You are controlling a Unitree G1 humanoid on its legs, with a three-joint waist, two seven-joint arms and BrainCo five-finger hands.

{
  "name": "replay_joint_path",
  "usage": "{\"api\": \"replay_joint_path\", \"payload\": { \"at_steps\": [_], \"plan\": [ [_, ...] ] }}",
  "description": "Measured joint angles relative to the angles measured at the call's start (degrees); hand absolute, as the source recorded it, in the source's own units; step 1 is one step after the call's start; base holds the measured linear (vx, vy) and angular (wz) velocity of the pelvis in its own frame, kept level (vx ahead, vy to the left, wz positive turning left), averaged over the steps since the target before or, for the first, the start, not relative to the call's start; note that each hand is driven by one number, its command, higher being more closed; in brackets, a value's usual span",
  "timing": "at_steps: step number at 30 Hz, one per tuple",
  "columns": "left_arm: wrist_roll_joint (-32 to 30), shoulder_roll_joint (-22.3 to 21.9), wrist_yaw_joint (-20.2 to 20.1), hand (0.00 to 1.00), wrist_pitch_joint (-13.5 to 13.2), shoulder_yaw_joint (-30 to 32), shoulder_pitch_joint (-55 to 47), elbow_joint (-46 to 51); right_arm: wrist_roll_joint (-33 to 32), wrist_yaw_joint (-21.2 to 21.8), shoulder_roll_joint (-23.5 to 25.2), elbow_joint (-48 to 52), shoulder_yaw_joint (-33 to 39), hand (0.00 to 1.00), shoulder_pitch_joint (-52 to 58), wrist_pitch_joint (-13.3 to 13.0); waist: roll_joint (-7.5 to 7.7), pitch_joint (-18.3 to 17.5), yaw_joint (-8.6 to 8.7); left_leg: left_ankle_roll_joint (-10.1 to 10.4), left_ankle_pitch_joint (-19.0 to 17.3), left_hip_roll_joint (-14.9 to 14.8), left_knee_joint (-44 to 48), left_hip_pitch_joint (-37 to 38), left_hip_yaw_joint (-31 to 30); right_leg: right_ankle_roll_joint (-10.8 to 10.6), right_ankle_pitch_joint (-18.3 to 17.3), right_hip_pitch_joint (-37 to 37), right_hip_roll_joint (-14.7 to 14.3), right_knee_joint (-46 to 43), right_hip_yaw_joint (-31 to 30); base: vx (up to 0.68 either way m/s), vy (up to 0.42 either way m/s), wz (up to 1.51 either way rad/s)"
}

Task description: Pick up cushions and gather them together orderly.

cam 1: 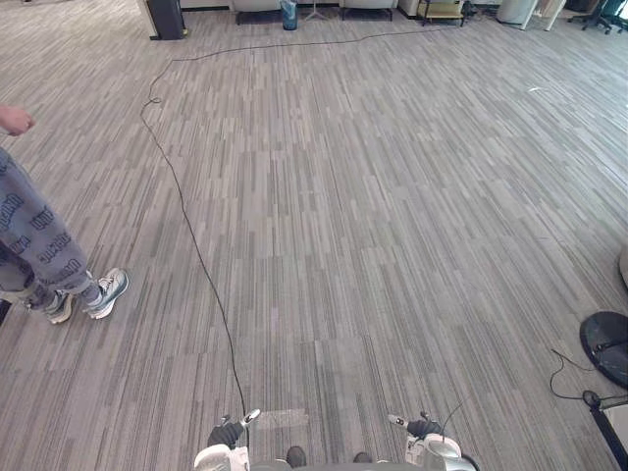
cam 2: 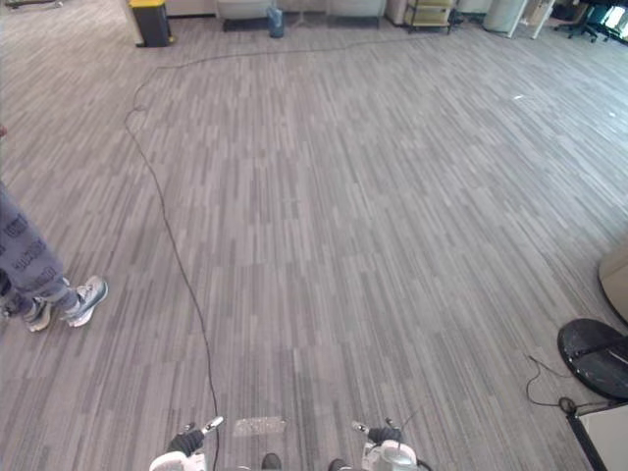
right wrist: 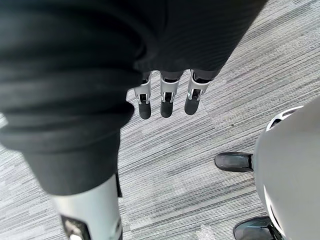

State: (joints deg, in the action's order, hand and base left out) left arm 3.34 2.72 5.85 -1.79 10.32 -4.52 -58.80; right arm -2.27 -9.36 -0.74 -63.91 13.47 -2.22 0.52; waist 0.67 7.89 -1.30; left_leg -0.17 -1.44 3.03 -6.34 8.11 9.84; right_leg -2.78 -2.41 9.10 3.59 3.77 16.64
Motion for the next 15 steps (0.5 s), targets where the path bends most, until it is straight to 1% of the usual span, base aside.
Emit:
{"api": "replay_joint_path", "payload": {
  "at_steps": [5, 8, 11, 12, 13, 14, 15],
  "plan": [
    [0.02, -0.02, -0.07, 0.0, 0.2, -0.01, 0.39, -0.4, -0.1, 0.04, 0.18, -0.01, 1.95, 0.0, 0.03, 0.0, -0.04, 0.12, 0.01, 0.01, 0.0, -0.01, 0.01, -0.14, -0.1, -0.02, -0.05, 0.0, -0.14, 0.47, 0.49, 0.01, -0.025, 0.05],
    [0.05, -0.05, -0.36, 0.0, 0.61, -0.02, 0.82, -0.39, -0.18, 0.02, 0.1, 0.08, 2.05, 0.0, -0.06, -0.09, -0.03, 0.9, 0.07, 0.02, -0.01, -0.04, 0.0, -0.85, -0.79, 0.02, -0.36, 0.0, -0.19, 0.44, 1.17, -0.03, -0.032, 0.13],
    [0.15, 0.22, -0.52, 0.0, 0.94, 0.19, 1.27, -0.22, -0.4, -0.03, 0.05, 0.12, 2.11, 0.0, -0.05, -0.18, 0.43, 1.27, 0.02, 0.17, -1.57, -0.37, 1.55, -3.5, -1.24, 0.33, -1.78, -2.22, -0.15, -1.01, 2.39, -0.01, -0.023, 0.24],
    [0.25, 0.5, -0.63, 0.0, 0.95, 1.63, 1.74, -0.07, -1.06, -0.03, 0.19, 0.28, 2.25, 0.0, -0.14, -0.29, 0.94, 1.66, -0.07, 0.28, -5.65, -0.92, 9.47, -8.01, -1.01, 0.54, -3.01, -3.61, 0.45, -2.84, 3.18, 0.04, -0.019, 0.22],
    [0.35, 0.46, -0.65, 0.0, 0.95, 2.09, 1.79, 0.14, -1.22, -0.02, 0.19, 0.33, 2.34, 0.0, -0.12, -0.3, 0.99, 1.77, -0.07, 0.36, -7.13, -1.37, 12.3, -9.48, -0.73, 0.52, -3.31, -3.81, 0.46, -3.29, 3.31, 0.07, -0.029, 0.21],
    [0.55, 0.09, -0.77, 0.0, 0.96, 3.65, 1.75, 1.18, -1.46, -0.03, 0.46, 0.61, 3.38, 0.0, 0.1, -0.26, 0.56, 2.09, -0.34, 0.38, -11.41, -3.69, 22.53, -13.24, 1.65, 0.98, -4.51, -3.86, 0.05, -5.1, 3.57, 0.1, 0.001, 0.18],
    [0.64, -0.7, -0.87, 0.0, 0.97, 5.54, 1.76, 2.25, -1.97, -0.13, 0.45, 2.36, 4.04, 0.0, 1.06, -0.23, -0.07, 2.64, -0.57, 0.07, -13.96, -6.49, 33.48, -17.04, 5.09, 1.05, -6.31, -3.14, -0.52, -6.91, 4.28, 0.09, 0.012, 0.21]
  ]
}}
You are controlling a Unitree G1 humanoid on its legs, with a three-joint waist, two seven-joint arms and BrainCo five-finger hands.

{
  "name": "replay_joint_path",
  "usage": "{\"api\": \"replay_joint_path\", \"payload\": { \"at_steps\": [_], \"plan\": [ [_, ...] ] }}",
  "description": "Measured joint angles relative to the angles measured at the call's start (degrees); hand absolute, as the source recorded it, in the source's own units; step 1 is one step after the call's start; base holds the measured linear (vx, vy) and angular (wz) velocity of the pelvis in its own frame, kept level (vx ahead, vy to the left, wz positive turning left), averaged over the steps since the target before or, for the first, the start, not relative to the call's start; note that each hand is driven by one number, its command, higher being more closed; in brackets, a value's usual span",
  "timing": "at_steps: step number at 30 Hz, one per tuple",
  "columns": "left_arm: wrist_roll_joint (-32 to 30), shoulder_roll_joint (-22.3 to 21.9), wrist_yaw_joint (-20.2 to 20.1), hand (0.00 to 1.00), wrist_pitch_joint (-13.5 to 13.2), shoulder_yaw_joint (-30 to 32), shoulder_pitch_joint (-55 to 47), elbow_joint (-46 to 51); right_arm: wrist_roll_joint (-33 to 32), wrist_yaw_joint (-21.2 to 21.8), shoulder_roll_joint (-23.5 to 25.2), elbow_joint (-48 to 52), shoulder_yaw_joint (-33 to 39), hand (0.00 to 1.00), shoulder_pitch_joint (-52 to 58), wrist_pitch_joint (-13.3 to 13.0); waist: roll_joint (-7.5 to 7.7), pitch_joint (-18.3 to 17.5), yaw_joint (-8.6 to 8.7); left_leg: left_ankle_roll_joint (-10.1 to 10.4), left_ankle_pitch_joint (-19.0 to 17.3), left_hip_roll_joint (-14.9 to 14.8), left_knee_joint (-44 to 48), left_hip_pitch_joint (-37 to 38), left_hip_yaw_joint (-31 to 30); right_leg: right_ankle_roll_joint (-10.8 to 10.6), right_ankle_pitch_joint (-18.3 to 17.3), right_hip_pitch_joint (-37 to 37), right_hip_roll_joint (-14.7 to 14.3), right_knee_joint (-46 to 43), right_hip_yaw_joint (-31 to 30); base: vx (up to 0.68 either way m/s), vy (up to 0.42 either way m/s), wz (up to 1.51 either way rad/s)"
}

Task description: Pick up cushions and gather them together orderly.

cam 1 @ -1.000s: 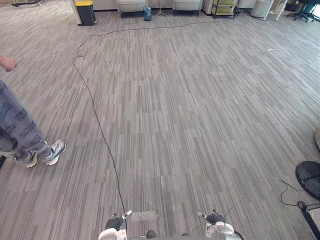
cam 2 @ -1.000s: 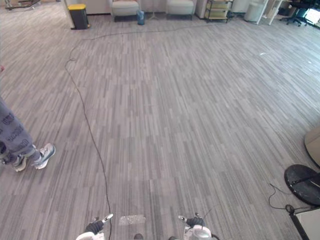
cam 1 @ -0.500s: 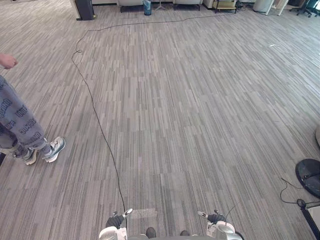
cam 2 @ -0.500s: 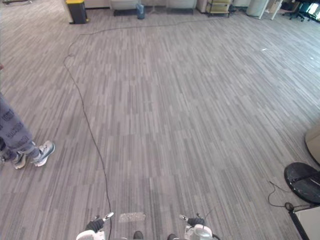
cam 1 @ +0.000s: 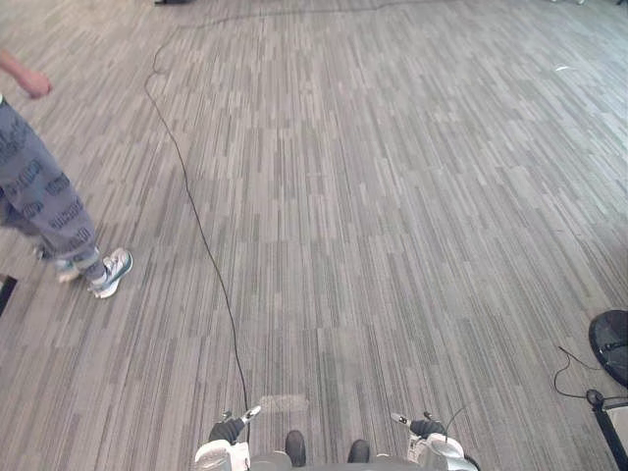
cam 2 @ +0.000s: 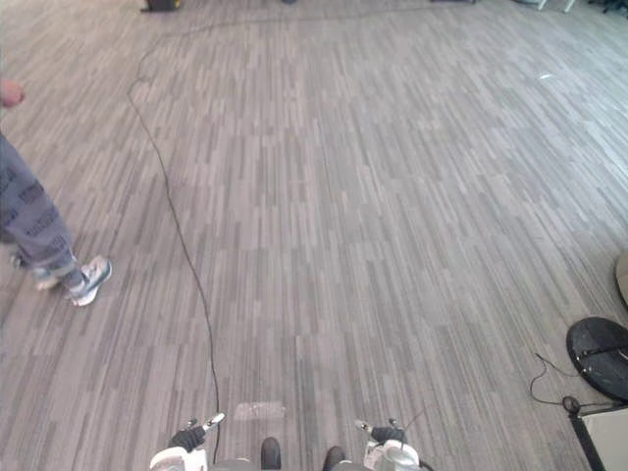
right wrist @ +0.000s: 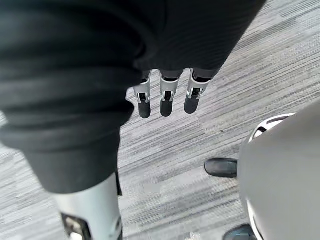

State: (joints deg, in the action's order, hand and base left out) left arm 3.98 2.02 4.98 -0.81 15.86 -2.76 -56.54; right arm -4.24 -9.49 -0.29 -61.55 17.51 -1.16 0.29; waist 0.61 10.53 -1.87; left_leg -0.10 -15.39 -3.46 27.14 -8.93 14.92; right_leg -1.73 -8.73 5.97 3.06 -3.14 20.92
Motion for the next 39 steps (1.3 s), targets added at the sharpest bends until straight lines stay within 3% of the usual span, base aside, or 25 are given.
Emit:
{"api": "replay_joint_path", "payload": {
  "at_steps": [3, 5, 7, 8, 9, 10, 11, 13, 15, 16, 18, 20, 23, 25, 26, 28, 29, 30, 31, 32, 33, 35, 36, 38, 39],
  "plan": [
    [0.96, -0.94, -0.16, 0.0, -0.2, 2.99, 0.16, 3.13, -0.37, -0.28, 0.16, 1.98, -0.54, 0.0, 1.44, 0.14, 0.47, 1.06, -1.17, 0.32, -1.9, -6.42, 19.66, -9.28, 3.87, 0.42, -3.21, 3.33, 0.03, -0.64, 0.81, 0.16, 0.086, 0.19],
    [1.3, -0.97, -0.27, 0.0, -0.47, 2.87, 0.31, 3.78, -0.39, -0.54, -0.02, 2.11, -0.3, 0.0, 1.27, 0.26, 0.06, 1.25, -1.5, 0.57, -2.35, -7.81, 15.08, -12.37, 4.98, -0.6, -4.17, 4.57, 1.16, -0.58, 0.79, 0.24, 0.165, -0.01],
    [1.38, -0.98, -0.3, 0.0, -0.95, 2.89, 0.33, 4.73, -0.38, -0.64, 0.09, 2.1, -0.29, 0.0, 1.07, 0.26, 0.25, 1.43, -1.81, 1.11, 0.58, -7.26, 6.81, -15.11, 4.9, -2.35, -5.23, 5.27, 3.45, -0.63, 0.85, 0.29, 0.233, -0.06],
    [1.59, -1.04, -0.3, 0.0, -1.14, 2.93, 0.32, 4.99, -0.37, -0.66, 0.16, 2.07, -0.3, 0.0, 1.09, 0.26, 0.3, 1.46, -1.99, 1.4, 4.85, -6.83, 2.37, -15.77, 4.87, -3.45, -5.88, 5.84, 4.56, -0.55, 0.72, 0.32, 0.259, -0.07],
    [1.74, -0.88, -0.18, 0.0, -1.31, 2.96, 0.28, 5.1, -0.39, -0.69, 0.38, 1.97, -0.22, 0.0, 1.29, 0.29, 1.15, 1.08, -2.45, -0.67, 7.64, -4.83, 2.68, -15.7, 5.71, -4.57, -6.91, 6.41, 6.73, -0.44, 0.3, 0.45, 0.309, -0.03],
    [1.69, -0.48, -0.18, 0.0, -1.37, 3.02, 0.32, 5.16, -0.36, -0.58, 0.89, 2.02, -0.33, 0.0, 1.25, 0.29, 1.44, 0.83, -2.48, -0.85, 5.24, -4.75, 4.39, -16.34, 6.69, -3.67, -6.35, 6.74, 7.42, -0.44, 0.26, 0.6, 0.368, -0.09],
    [1.71, -0.39, -0.08, 0.0, -1.38, 4.52, 0.4, 5.27, -0.29, -0.58, 2.01, 2.33, -0.1, 0.0, 1.06, 0.18, 2.08, 0.97, -3.18, -2.68, 2.35, -5.1, 8.11, -17.16, 7.07, -4.66, -4.69, 6.92, 8.11, -0.76, 0.27, 0.64, 0.357, -0.18],
    [1.59, 0.11, 0.37, 0.0, -1.04, 5.49, 0.38, 4.68, -0.2, -0.53, 3.05, 2.14, 0.34, 0.0, 1.69, 0.27, 3.27, 0.28, -4.75, -3.4, -2.13, -5.1, 11.38, -16.22, 8.08, -6.72, -3.87, 6.88, 9.96, -4.26, -0.22, 0.54, 0.311, -0.22],
    [0.96, 0.79, 0.64, 0.0, -0.82, 4.41, 0.38, 3.88, -0.19, -0.49, 3.02, 2.62, 0.31, 0.0, 1.83, 0.19, 3.26, 0.36, -4.97, -3.51, -4.98, -4.8, 11.57, -12.53, 8.38, -8.26, -2.66, 2.95, 12.6, -18.16, -1.75, 0.46, 0.273, -0.09],
    [0.21, 1.87, 0.67, 0.0, -0.32, 2.28, 0.53, 2.94, -0.2, -0.39, 3.12, 4.51, 0.18, 0.0, 2.36, 0.16, 3.24, 0.55, -4.78, -3.38, -6.45, -4.55, 10.73, -9.02, 8.35, -7.12, 0.96, -2.4, 14.54, -33.05, -4.18, 0.48, 0.228, 0.01],
    [-1.34, 2.67, 0.91, 0.0, 0.39, 0.56, 0.79, 2.47, -0.19, -0.26, 2.83, 5.21, -0.52, 0.0, 2.36, -0.42, 3.44, 1.59, -4.17, -2.95, -8.4, -3.57, 6.65, -0.3, 8.37, -4.47, 1.49, -11.4, 14.89, -56.64, -6.99, 0.52, 0.136, 0.0],
    [-1.52, 2.26, 0.96, 0.0, 0.48, -0.04, 0.8, 2.34, -0.18, -0.16, 2.43, 6.25, -1.18, 0.0, 2.37, -0.74, 3.37, 1.72, -3.78, -2.13, -9.06, -3.4, 1.9, 6.2, 8.99, -1.93, -0.6, -17.91, 13.45, -61.4, -4.67, 0.4, 0.028, -0.11],
    [-1.47, 1.5, 0.93, 0.0, 0.5, -1.48, 1.06, 1.07, -0.16, -0.03, 1.18, 6.69, -2.05, 0.0, 1.1, -1.42, 3.07, 1.91, -1.73, 0.2, -9.51, -3.18, -4.36, 13.55, 9.43, -0.76, -3.5, -27.71, 11.33, -49.17, 3.24, 0.48, 0.003, -0.02],
    [-1.47, 1.29, 0.87, 0.0, 0.49, -1.84, 1.59, -0.24, 0.13, 0.06, -0.04, 5.28, -2.07, 0.0, 0.3, -1.25, 2.64, 2.36, -1.14, 0.64, -9.3, -2.75, -8.6, 17.55, 9.56, -0.94, -1.37, -29.86, 8.36, -32.97, 5.95, 0.52, -0.026, 0.14],
    [-1.48, 1.51, 0.86, 0.0, 0.43, -2.41, 1.52, -0.47, 0.19, 0.14, -0.42, 4.37, -1.94, 0.0, 0.11, -1.31, 2.65, 2.41, -0.7, 1.49, -8.84, -1.74, -12.08, 21.15, 8.73, -1.01, 3.18, -30.15, 5.53, -20.74, 5.87, 0.73, -0.076, 0.42],
    [-1.5, 1.52, 0.88, 0.0, 0.42, -2.62, 1.16, -1.15, 0.54, 0.22, -1.11, 4.05, -1.92, 0.0, 0.13, -1.18, 2.48, 2.44, -0.2, 1.76, -8.74, -1.06, -13.68, 24.43, 5.34, 5.54, 11.0, -29.74, 3.13, -16.25, 2.46, 0.54, -0.072, 0.51],
    [-1.71, 0.52, 0.87, 0.0, 0.39, -2.03, 1.76, -1.24, 1.6, 0.37, -1.99, 4.3, -1.61, 0.0, -0.61, -1.04, 0.06, 2.08, -0.13, 4.17, -7.37, -3.58, -11.27, 24.57, 2.17, 8.97, 8.35, -29.46, 2.48, -20.15, 3.52, 0.67, -0.13, 0.49],
    [-1.73, -0.74, 0.89, 0.0, 0.31, -1.16, 2.35, -1.19, 2.0, 0.61, -1.78, 4.66, -0.26, 0.0, -1.05, -1.16, -1.37, 2.7, -0.02, 5.52, -4.87, -5.83, -3.31, 21.82, -1.26, 8.21, 4.51, -28.13, 2.08, -22.01, 5.07, 0.81, -0.173, 0.42],
    [-1.72, -1.19, 0.89, 0.0, 0.35, -0.65, 2.51, -1.16, 1.98, 0.61, -1.59, 4.77, 0.26, 0.0, -1.11, -1.12, -1.89, 3.0, -0.02, 4.73, -3.31, -6.62, 0.96, 20.24, -2.11, 8.09, 3.23, -27.04, 1.7, -22.33, 5.49, 0.8, -0.204, 0.27],
    [-1.7, -2.33, 0.95, 0.0, 0.47, 1.51, 2.39, -0.86, 2.03, 0.58, -1.37, 5.7, 0.35, 0.0, -0.94, -0.91, -3.27, 3.76, -0.05, 2.18, 4.71, -9.46, 14.84, 15.67, -3.83, 7.76, 0.44, -22.95, 0.09, -21.65, 5.5, 0.66, -0.124, -0.04],
    [-1.45, -3.04, 0.83, 0.0, 0.44, 2.6, 1.41, -0.17, 1.96, 0.51, -1.4, 6.0, 0.04, 0.0, -0.87, -0.75, -3.98, 4.0, -0.3, 2.15, 7.98, -11.74, 23.49, 12.4, -4.59, 7.67, -0.96, -19.58, -1.36, -20.3, 5.04, 0.65, -0.084, -0.17],
    [-1.59, -2.8, 0.53, 0.0, 0.26, 3.06, 1.31, 1.43, 1.89, 0.38, -0.25, 6.51, -0.38, 0.0, -0.69, -0.54, -3.48, 4.51, -0.6, 2.99, 3.84, -15.02, 35.56, 6.02, -3.62, 7.5, -3.11, -13.07, -3.09, -17.24, 3.9, 0.69, -0.024, -0.19],
    [-1.56, -1.85, 0.03, 0.0, -0.19, 3.35, 1.32, 3.81, 1.87, 0.36, 1.43, 6.61, -0.9, 0.0, -0.32, -0.31, -1.38, 4.94, -1.46, 2.23, -0.24, -15.52, 36.87, -0.68, -1.8, 6.73, -4.69, -6.99, -3.03, -13.29, 2.85, 0.6, -0.024, -0.11],
    [-1.58, -1.1, -0.12, 0.0, -0.5, 3.37, 1.41, 5.38, 1.31, 0.11, 2.43, 6.46, -1.4, 0.0, -0.04, -0.02, 0.11, 4.82, -1.93, 1.44, -2.37, -15.13, 32.53, -5.81, 0.12, 5.35, -4.77, -3.24, -2.65, -10.11, 2.26, 0.52, 0.011, -0.17],
    [-1.49, -0.77, -0.18, 0.0, -0.78, 3.48, 1.65, 6.71, 0.43, -0.18, 2.96, 6.45, -2.58, 0.0, -0.28, 0.0, 0.88, 5.06, -2.38, 0.98, -3.02, -13.38, 23.95, -10.64, 1.81, 3.66, -5.27, 0.21, -1.62, -7.48, 1.37, 0.7, 0.107, -0.33]
  ]
}}
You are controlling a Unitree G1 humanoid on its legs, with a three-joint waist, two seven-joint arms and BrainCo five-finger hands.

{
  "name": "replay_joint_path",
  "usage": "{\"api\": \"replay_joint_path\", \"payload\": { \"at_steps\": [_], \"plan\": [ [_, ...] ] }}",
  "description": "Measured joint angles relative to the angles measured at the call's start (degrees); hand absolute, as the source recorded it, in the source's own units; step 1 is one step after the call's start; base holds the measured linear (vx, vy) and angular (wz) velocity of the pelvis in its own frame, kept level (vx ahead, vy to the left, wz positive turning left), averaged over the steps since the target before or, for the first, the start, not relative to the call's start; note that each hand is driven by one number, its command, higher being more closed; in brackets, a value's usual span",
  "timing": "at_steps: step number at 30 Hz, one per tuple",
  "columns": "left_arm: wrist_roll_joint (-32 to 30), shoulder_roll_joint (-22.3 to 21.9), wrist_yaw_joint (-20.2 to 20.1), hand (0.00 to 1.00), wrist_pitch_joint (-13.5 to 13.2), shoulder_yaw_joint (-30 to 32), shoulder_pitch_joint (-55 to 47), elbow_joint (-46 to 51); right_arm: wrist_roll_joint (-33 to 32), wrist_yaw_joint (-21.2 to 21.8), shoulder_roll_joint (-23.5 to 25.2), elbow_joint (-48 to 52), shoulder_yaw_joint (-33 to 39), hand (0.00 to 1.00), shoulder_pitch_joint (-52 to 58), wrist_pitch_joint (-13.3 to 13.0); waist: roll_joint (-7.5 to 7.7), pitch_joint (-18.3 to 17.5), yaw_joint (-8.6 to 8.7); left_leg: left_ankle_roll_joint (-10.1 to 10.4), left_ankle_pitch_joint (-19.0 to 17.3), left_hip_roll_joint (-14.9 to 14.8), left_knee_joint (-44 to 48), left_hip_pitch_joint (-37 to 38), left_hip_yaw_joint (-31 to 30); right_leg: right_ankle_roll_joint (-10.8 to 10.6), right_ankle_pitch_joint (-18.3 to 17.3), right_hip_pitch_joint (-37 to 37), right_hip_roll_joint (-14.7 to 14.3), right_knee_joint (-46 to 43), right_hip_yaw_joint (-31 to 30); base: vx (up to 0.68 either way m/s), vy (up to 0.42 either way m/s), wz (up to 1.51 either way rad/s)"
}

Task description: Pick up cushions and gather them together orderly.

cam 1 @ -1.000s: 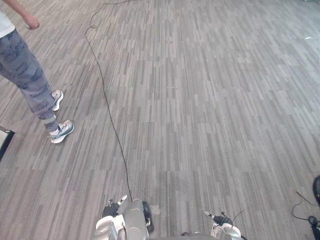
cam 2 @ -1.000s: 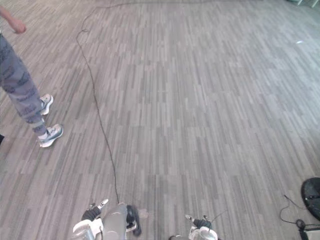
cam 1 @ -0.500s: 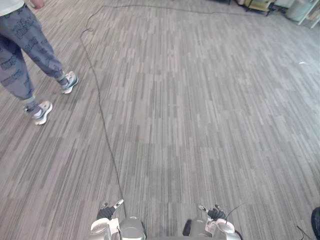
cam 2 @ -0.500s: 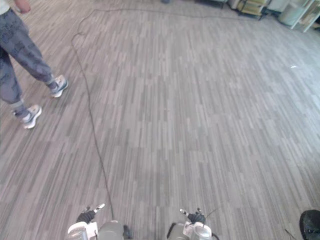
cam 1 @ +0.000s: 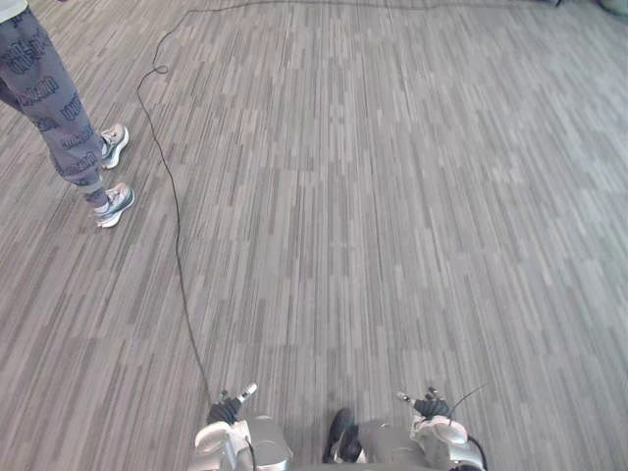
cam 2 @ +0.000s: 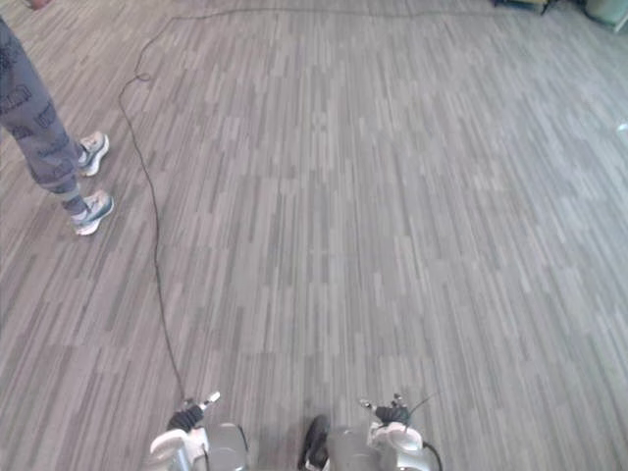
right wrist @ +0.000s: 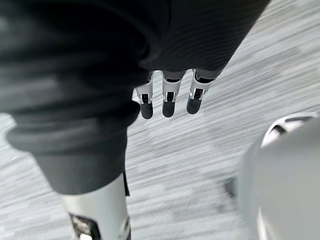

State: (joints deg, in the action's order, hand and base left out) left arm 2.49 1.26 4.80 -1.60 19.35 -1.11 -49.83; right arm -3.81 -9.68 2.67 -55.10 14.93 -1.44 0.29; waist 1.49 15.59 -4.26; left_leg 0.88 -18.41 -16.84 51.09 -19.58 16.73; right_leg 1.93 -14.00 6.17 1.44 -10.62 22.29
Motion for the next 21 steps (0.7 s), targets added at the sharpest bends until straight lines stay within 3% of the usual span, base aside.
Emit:
{"api": "replay_joint_path", "payload": {
  "at_steps": [2, 3, 4, 5, 6, 7, 8, 9, 10, 11, 13, 14, 15, 16, 18, 19, 21],
  "plan": [
    [0.14, -0.59, -0.02, 0.0, -0.26, 0.29, 0.48, 0.92, -0.83, -0.02, 0.24, -0.08, 0.21, 0.0, -0.7, 0.02, 0.54, 0.4, -0.67, -0.02, 2.34, 4.03, -14.64, -3.63, -0.26, -2.06, -1.35, 2.95, 2.39, 0.85, -1.65, 0.61, 0.21, -0.44],
    [0.38, -1.14, -0.01, 0.0, -0.45, 0.72, 0.57, 1.14, -0.82, -0.09, 0.17, -0.33, 0.3, 0.0, -0.75, -0.04, 0.46, 0.33, -1.18, 0.95, 6.37, 6.01, -22.36, -4.38, -1.83, -3.47, -2.35, 4.05, 3.53, 0.99, -2.98, 0.63, 0.322, -0.88],
    [1.16, -1.74, 0.05, 0.0, -0.62, 1.31, 0.61, 1.14, -0.79, -0.23, -0.03, -2.0, -0.05, 0.0, -0.87, -0.03, 0.99, 0.24, -2.64, 0.08, 14.77, 9.0, -25.71, -2.94, -3.48, -5.25, -3.57, 5.71, 5.23, 1.47, -6.73, 0.75, 0.375, -0.76],
    [1.12, -0.82, 0.09, 0.0, -0.58, 1.07, 0.74, 0.5, -0.77, -0.09, 0.93, -2.38, -1.24, 0.0, -1.43, 0.22, 2.27, -0.52, -2.03, 0.36, 11.59, 9.79, -24.54, -2.52, -2.1, -3.23, -1.69, 5.78, 6.54, 1.84, -8.94, 0.62, 0.303, -0.68],
    [1.56, -0.96, 0.08, 0.0, -0.62, 1.46, 0.68, 0.38, -0.75, -0.08, 0.94, -2.23, -1.34, 0.0, -1.49, 0.21, 2.16, -0.59, -2.09, -0.32, 10.25, 9.08, -23.0, -2.37, -1.6, -2.92, -0.3, 5.64, 6.53, 1.19, -9.74, 0.72, 0.361, -0.61],
    [1.67, -0.6, 0.32, 0.0, -0.38, 2.21, 0.44, 0.25, -0.57, -0.07, 0.94, -1.96, -1.66, 0.0, -1.4, 0.12, 2.69, -1.01, -3.12, -2.48, 6.33, 7.53, -18.13, -0.79, 1.04, -4.56, 2.15, 5.27, 7.7, -2.55, -11.63, 0.47, 0.256, -0.73],
    [1.61, -0.31, 0.39, 0.0, -0.34, 2.05, 0.43, 0.07, -0.54, -0.1, 0.96, -1.89, -1.62, 0.0, -1.38, 0.01, 3.04, -1.21, -3.31, -3.3, 5.55, 7.44, -17.34, -0.12, 1.8, -4.97, 2.39, 4.81, 8.36, -4.62, -12.13, 0.63, 0.319, -1.05],
    [1.56, 0.24, 0.63, 0.0, -0.21, 1.16, 0.49, -0.54, 0.38, -0.03, 0.97, -1.36, -1.68, 0.0, -1.39, -0.21, 3.53, -1.4, -3.65, -4.96, 3.73, 7.32, -17.0, 3.21, 4.49, -6.85, 4.13, 0.62, 10.61, -16.01, -13.62, 0.43, 0.187, -0.97],
    [1.57, 0.43, 0.7, 0.0, -0.07, -0.32, 0.51, -1.17, 1.19, 0.11, 0.94, 0.13, -1.7, 0.0, -1.1, -0.45, 3.12, -1.15, -3.34, -4.84, 2.26, 7.38, -17.97, 7.01, 5.13, -8.61, 6.37, -4.74, 11.95, -30.14, -13.9, 0.51, 0.206, -1.11],
    [1.57, 0.45, 0.73, 0.0, 0.0, -1.32, 0.52, -1.97, 1.61, 0.2, 0.94, 0.31, -1.75, 0.0, -0.7, -0.55, 2.96, -1.04, -2.97, -4.47, 1.15, 7.36, -19.14, 10.37, 6.14, -8.53, 6.78, -8.55, 12.74, -39.86, -12.78, 0.38, 0.097, -0.86],
    [1.53, 0.45, 0.8, 0.0, 0.37, -2.45, 0.59, -3.11, 1.62, 0.35, 0.96, 0.32, -1.87, 0.0, 0.08, -0.48, 2.72, -0.9, -2.16, -3.61, -0.04, 7.27, -21.85, 15.53, 7.85, -6.8, 5.59, -12.32, 14.06, -48.36, -8.56, 0.33, 0.04, -0.62],
    [1.5, 0.46, 0.88, 0.0, 0.66, -2.74, 0.68, -3.57, 1.65, 0.39, 0.96, 0.97, -2.04, 0.0, 0.6, -0.47, 2.14, -0.72, -1.81, -2.09, -1.11, 6.69, -25.16, 20.24, 10.42, -4.24, 3.91, -15.99, 14.79, -49.97, -2.79, 0.36, 0.022, -0.82],
    [1.5, 0.57, 0.93, 0.0, 0.8, -2.97, 1.18, -4.2, 1.72, 0.48, 0.98, 1.87, -2.21, 0.0, 0.6, -0.54, 2.29, -0.77, -1.64, -0.37, -2.15, 5.97, -27.14, 23.32, 12.53, -2.69, 2.49, -18.82, 15.29, -47.69, 3.18, 0.37, 0.018, -0.87],
    [1.53, 0.8, 0.91, 0.0, 0.8, -3.03, 1.45, -4.66, 1.82, 0.56, 0.96, 1.91, -2.12, 0.0, 0.57, -0.55, 2.48, -0.87, -1.61, 0.24, -2.5, 5.81, -28.03, 24.58, 13.52, -2.9, 2.18, -20.22, 15.69, -45.51, 6.05, 0.37, 0.012, -0.79],
    [1.52, 1.33, 0.72, 0.0, 0.83, -3.11, 1.61, -6.4, 3.71, 0.73, 0.63, 1.21, -1.64, 0.0, 0.22, -0.92, 2.76, -0.84, -0.87, 1.84, -2.76, 5.88, -31.72, 29.7, 17.7, -2.36, 2.99, -23.12, 14.15, -29.52, 14.56, 0.41, -0.007, -0.79],
    [1.51, 1.54, 0.73, 0.0, 0.83, -3.27, 1.5, -6.84, 3.85, 0.82, 0.52, 1.01, -1.64, 0.0, -0.1, -0.78, 2.76, -0.84, -0.55, 2.3, -2.51, 6.18, -32.93, 30.98, 18.64, -2.04, 3.84, -23.7, 13.18, -24.75, 15.5, 0.39, -0.019, -0.69],
    [0.93, 2.72, 0.51, 0.0, 0.98, -5.16, 0.61, -8.36, 4.14, 1.31, -0.09, -0.47, -1.59, 0.0, -1.03, -0.42, 3.42, -1.25, 1.19, 3.47, -1.87, 9.1, -37.08, 35.67, 18.67, -0.38, 10.63, -24.0, 10.18, -9.74, 15.65, 0.43, -0.06, -0.28]
  ]
}}
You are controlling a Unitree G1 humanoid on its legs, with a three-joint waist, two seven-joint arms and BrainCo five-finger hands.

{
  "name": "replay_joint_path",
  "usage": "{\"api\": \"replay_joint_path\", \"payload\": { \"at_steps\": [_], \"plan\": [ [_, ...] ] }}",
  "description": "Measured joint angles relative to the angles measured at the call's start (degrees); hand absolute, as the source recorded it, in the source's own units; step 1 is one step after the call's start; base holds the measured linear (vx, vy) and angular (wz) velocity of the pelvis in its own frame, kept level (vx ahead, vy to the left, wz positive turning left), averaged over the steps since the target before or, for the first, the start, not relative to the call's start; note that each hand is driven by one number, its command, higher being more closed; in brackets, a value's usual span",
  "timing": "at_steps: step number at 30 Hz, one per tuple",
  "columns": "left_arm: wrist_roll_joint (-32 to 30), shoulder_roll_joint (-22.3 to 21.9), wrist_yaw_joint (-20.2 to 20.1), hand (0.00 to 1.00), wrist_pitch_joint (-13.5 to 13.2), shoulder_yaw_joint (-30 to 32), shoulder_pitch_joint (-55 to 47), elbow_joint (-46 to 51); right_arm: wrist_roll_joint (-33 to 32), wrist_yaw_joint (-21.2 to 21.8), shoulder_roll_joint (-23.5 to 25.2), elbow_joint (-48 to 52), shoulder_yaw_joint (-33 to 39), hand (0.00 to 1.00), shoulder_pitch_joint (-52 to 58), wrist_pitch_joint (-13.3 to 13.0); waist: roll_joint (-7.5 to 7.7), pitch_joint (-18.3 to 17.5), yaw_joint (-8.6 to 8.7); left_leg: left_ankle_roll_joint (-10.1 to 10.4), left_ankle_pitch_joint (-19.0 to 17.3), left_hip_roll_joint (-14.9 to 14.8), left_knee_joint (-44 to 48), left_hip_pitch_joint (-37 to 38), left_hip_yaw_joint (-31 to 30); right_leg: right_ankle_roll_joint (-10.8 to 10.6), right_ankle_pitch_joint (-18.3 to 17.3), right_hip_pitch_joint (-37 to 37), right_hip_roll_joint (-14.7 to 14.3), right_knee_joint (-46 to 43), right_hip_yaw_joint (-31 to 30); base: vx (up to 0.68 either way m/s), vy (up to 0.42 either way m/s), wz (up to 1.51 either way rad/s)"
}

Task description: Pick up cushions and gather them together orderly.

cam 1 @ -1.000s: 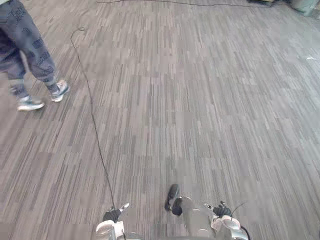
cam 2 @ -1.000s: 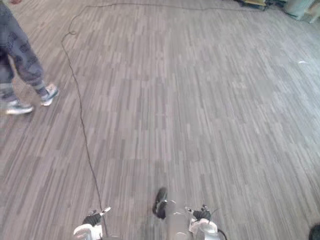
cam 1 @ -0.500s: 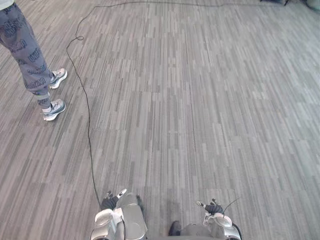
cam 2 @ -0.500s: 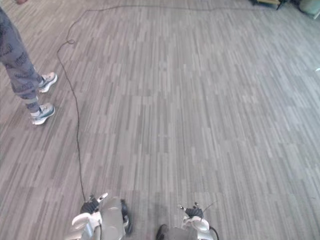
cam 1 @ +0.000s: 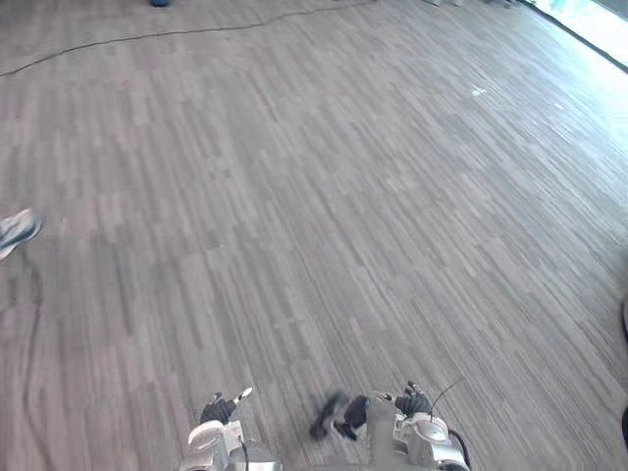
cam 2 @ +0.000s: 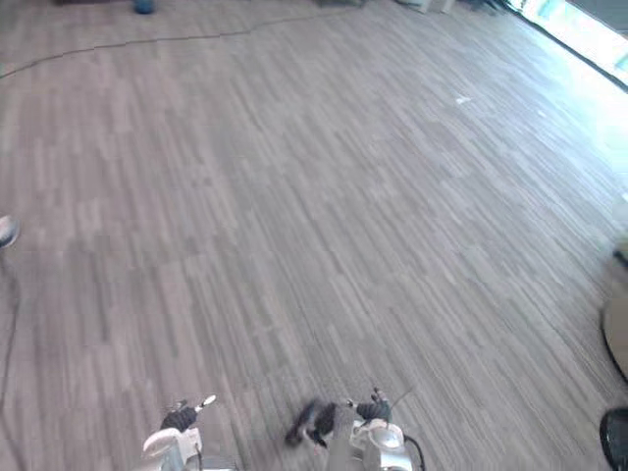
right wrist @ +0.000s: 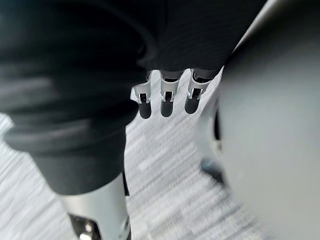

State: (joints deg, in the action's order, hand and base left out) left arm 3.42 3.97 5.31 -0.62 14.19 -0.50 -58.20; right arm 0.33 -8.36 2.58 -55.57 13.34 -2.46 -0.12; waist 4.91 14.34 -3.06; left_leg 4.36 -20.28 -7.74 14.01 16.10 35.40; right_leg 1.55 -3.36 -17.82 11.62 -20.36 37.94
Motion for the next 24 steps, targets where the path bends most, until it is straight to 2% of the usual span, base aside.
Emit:
{"api": "replay_joint_path", "payload": {
  "at_steps": [1, 2, 3, 4, 5, 6, 7, 8, 10, 11, 12, 13, 14, 15, 16, 17, 18, 19, 20, 21, 22, 23, 24],
  "plan": [
    [-0.11, 0.08, -0.11, 0.0, -0.01, -0.01, -0.22, 0.07, 0.15, 0.07, -0.16, -0.04, 0.09, 0.0, 0.31, 0.09, 0.46, -0.29, 0.04, 0.05, 0.02, 0.67, -0.47, 1.1, -0.39, 3.03, 2.42, 0.14, -0.13, 0.81, -0.78, 0.58, -0.119, -0.18],
    [-1.13, -1.07, -0.26, 0.0, 0.07, 0.18, -0.31, -0.22, 0.96, 0.6, -1.08, 0.07, 0.93, 0.0, 0.12, 0.24, -1.74, -0.67, -0.15, 1.46, 0.84, -0.96, -0.43, 3.3, -2.18, 7.97, 0.71, 0.47, -1.17, -2.98, -1.53, 0.41, -0.102, -0.16],
    [-1.21, -1.46, -0.42, 0.0, 0.08, 0.16, -0.51, -0.17, 1.29, 0.71, -1.08, 0.52, 2.14, 0.0, 0.49, 0.35, -2.86, -1.56, 0.09, 2.63, 1.52, -2.62, 3.01, 2.43, -4.04, 7.51, -1.83, 0.62, -1.81, -4.36, -1.23, 0.59, -0.17, -0.16],
    [-1.69, -2.1, -0.4, 0.0, 0.1, 0.18, -0.91, 0.08, 1.45, 0.76, -1.25, 1.03, 3.0, 0.0, 0.62, 0.22, -4.16, -1.58, 0.55, 2.67, 1.85, -5.63, 11.26, 0.19, -7.48, 7.14, -3.96, 1.92, -3.26, -5.1, -1.0, 0.49, -0.193, -0.18],
    [-2.09, -3.03, -0.45, 0.0, 0.22, 1.15, -1.02, 0.96, 1.5, 0.86, -1.46, 1.14, 3.47, 0.0, 0.61, 0.26, -5.95, -1.6, 0.54, -0.01, 5.63, -10.49, 26.12, -5.42, -12.02, 7.3, -6.28, 4.12, -6.16, -4.83, -1.39, 0.56, -0.203, -0.46],
    [-2.16, -3.77, -0.49, 0.0, 0.25, 1.77, -1.34, 1.96, 1.5, 0.79, -1.47, 1.04, 3.3, 0.0, 0.63, 0.43, -6.87, -1.62, 0.11, -0.18, 5.86, -13.63, 38.69, -11.27, -15.9, 7.46, -7.86, 6.32, -8.73, -4.09, -2.83, 0.57, -0.153, -0.74],
    [-2.17, -3.83, -0.54, 0.0, 0.11, 2.28, -1.31, 2.93, 1.16, 0.58, -1.18, 0.9, 2.68, 0.0, 0.62, 0.47, -6.77, -1.43, -0.08, 0.73, 4.69, -14.6, 44.17, -14.54, -16.88, 8.09, -9.43, 8.35, -10.36, -3.19, -4.76, 0.45, -0.073, -0.7],
    [-2.16, -3.71, -0.52, 0.0, 0.01, 2.4, -1.32, 3.34, 0.88, 0.48, -1.06, 0.77, 2.0, 0.0, 0.63, 0.54, -6.6, -1.31, -0.31, 0.45, 3.66, -14.67, 46.15, -16.54, -17.63, 8.02, -9.88, 10.01, -11.06, -2.29, -5.54, 0.46, -0.051, -0.71],
    [-1.77, -3.31, -0.46, 0.0, -0.44, 2.9, -1.66, 5.01, 0.77, 0.47, -0.08, -0.28, 0.85, 0.0, 0.72, 0.93, -4.98, -1.04, -1.03, -1.54, 0.39, -11.21, 41.44, -23.52, -18.84, 6.86, -10.71, 16.56, -12.37, 2.16, -10.69, 0.44, -0.034, -0.9],
    [-1.46, -3.38, -0.47, 0.0, -0.66, 2.96, -1.83, 5.56, 0.77, 0.46, -0.11, -0.28, 0.06, 0.0, 0.6, 1.05, -4.91, -1.04, -1.32, -1.82, 0.21, -10.12, 39.41, -25.24, -19.29, 6.72, -10.79, 17.98, -12.51, 3.22, -11.93, 0.43, 0.027, -1.12],
    [-0.82, -3.98, -0.44, 0.0, -1.31, 3.5, -2.03, 6.4, 0.78, 0.52, -0.2, -0.46, -0.81, 0.0, 0.56, 1.22, -4.81, -0.9, -1.88, -1.82, 0.36, -7.18, 33.45, -29.05, -21.55, 6.41, -10.82, 20.53, -12.69, 5.39, -14.96, 0.42, 0.1, -1.29],
    [0.1, -4.78, -0.4, 0.0, -1.63, 4.88, -2.44, 7.26, 0.8, 0.45, 0.09, -0.98, -0.59, 0.0, 0.69, 1.23, -4.61, -1.0, -3.13, -1.03, 1.92, -4.7, 23.71, -30.81, -23.31, 5.48, -11.23, 21.62, -12.4, 6.25, -17.96, 0.42, 0.134, -1.39],
    [0.62, -5.02, -0.41, 0.0, -1.7, 5.65, -2.61, 7.56, 0.8, 0.4, 0.14, -1.54, -0.64, 0.0, 0.65, 1.24, -5.06, -1.0, -3.4, -1.28, 3.16, -4.01, 18.97, -32.0, -24.79, 4.79, -11.64, 22.55, -12.42, 6.62, -19.43, 0.44, 0.203, -1.28],
    [1.55, -5.9, -0.42, 0.0, -1.7, 7.06, -2.79, 7.86, 0.81, 0.35, -0.01, -1.51, -0.77, 0.0, 0.67, 1.28, -5.83, -0.97, -3.49, -0.83, 6.38, -2.99, 12.39, -34.17, -26.74, 3.04, -12.71, 24.25, -12.36, 6.98, -21.2, 0.38, 0.204, -0.79],
    [1.86, -6.03, -0.44, 0.0, -1.72, 7.22, -2.83, 8.0, 0.81, 0.3, -0.01, -1.57, -0.78, 0.0, 0.71, 1.3, -5.82, -0.97, -3.52, -0.3, 8.15, -2.58, 11.1, -34.49, -27.13, 2.27, -13.21, 24.85, -12.15, 6.95, -21.9, 0.52, 0.286, -1.01],
    [2.41, -6.0, -0.4, 0.0, -1.8, 7.22, -3.23, 8.02, 0.79, -0.05, 0.04, -1.74, -0.75, 0.0, 1.35, 1.41, -4.91, -1.77, -4.25, -0.08, 13.77, -1.51, 8.92, -33.66, -27.17, 0.41, -15.03, 26.29, -11.27, 6.91, -24.91, 0.6, 0.307, -0.97],
    [2.39, -4.93, -0.46, 0.0, -1.76, 7.32, -3.75, 7.85, 0.82, -0.32, 1.14, -1.93, -0.6, 0.0, 1.74, 1.41, -3.76, -3.44, -4.57, -1.65, 14.68, -0.29, 10.92, -33.51, -27.24, -0.52, -16.33, 27.03, -9.71, 7.28, -27.76, 0.62, 0.294, -0.97],
    [2.3, -4.6, -0.43, 0.0, -1.64, 7.33, -3.76, 7.81, 0.87, -0.17, 1.13, -2.1, -1.18, 0.0, 2.11, 1.47, -3.11, -3.93, -4.55, -1.91, 13.05, -0.21, 12.28, -33.76, -26.58, -0.68, -16.27, 27.06, -9.16, 6.79, -28.26, 0.67, 0.269, -0.85],
    [2.24, -4.26, -0.3, 0.0, -1.56, 7.55, -3.66, 7.69, 0.91, -0.16, 1.42, -1.9, -1.28, 0.0, 2.76, 1.49, -1.75, -4.79, -4.86, -3.21, 10.11, -0.09, 14.97, -33.28, -23.87, -1.61, -15.8, 25.88, -7.49, 2.74, -29.9, 0.65, 0.266, -0.66],
    [2.24, -3.92, -0.27, 0.0, -1.56, 7.52, -3.42, 7.3, 0.95, -0.14, 1.42, -1.91, -1.15, 0.0, 2.85, 1.53, -1.23, -4.81, -5.04, -4.02, 8.94, -0.04, 15.5, -31.92, -22.16, -2.32, -15.45, 24.48, -6.16, -1.75, -30.64, 0.62, 0.27, -0.74],
    [2.2, -3.32, -0.11, 0.0, -1.45, 6.92, -2.93, 6.08, 0.96, -0.14, 1.35, -1.91, -0.85, 0.0, 2.93, 1.6, -0.99, -4.66, -4.9, -5.06, 7.8, 0.7, 15.62, -29.6, -21.01, -4.38, -14.0, 21.98, -4.8, -9.89, -31.24, 0.65, 0.302, -0.52],
    [2.08, -2.73, 0.08, 0.0, -1.09, 5.78, -2.12, 4.51, 0.97, -0.11, 1.06, -1.43, -0.52, 0.0, 3.07, 1.58, -1.42, -3.91, -4.27, -5.74, 5.69, 1.46, 14.29, -24.77, -20.45, -6.52, -8.57, 16.78, -2.47, -24.49, -32.01, 0.5, 0.21, -0.46],
    [1.93, -2.7, 0.25, 0.0, -0.92, 4.88, -2.08, 3.91, 0.97, -0.01, 0.95, -0.61, -0.63, 0.0, 2.8, 0.93, -2.13, -3.2, -3.63, -5.66, 3.44, 1.58, 13.12, -20.59, -20.31, -6.35, -8.14, 13.76, -1.49, -33.78, -31.51, 0.59, 0.201, -0.3]
  ]
}}
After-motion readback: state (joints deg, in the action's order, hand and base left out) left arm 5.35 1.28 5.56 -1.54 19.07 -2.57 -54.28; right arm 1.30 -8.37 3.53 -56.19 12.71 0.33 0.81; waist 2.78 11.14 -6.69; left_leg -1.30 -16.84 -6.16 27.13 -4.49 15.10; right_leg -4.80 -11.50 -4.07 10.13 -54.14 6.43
